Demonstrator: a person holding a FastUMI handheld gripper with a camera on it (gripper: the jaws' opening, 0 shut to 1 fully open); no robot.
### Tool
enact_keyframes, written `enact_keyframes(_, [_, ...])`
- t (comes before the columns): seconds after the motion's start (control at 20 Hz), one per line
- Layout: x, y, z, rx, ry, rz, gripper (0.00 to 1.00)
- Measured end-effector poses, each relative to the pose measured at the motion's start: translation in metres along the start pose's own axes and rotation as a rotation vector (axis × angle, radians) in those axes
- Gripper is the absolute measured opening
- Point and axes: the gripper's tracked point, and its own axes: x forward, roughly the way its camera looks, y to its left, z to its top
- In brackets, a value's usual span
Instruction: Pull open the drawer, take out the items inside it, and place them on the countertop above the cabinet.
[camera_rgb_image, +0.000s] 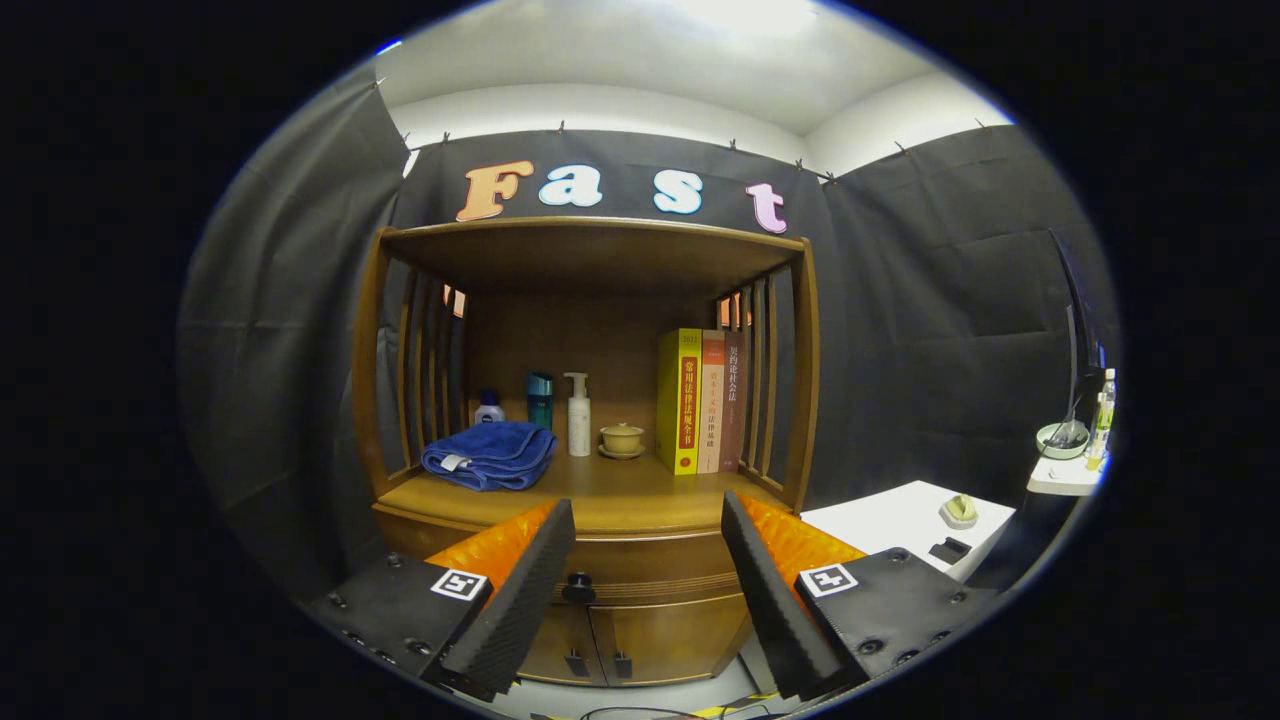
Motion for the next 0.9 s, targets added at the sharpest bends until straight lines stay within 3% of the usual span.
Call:
enact_keyframes(0.2, [0.011,0.004,-0.013,0.016,0.001,0.006,0.98])
enact_keyframes(0.9, [0.107,0.051,-0.142,0.068,0.089,0.079,0.98])
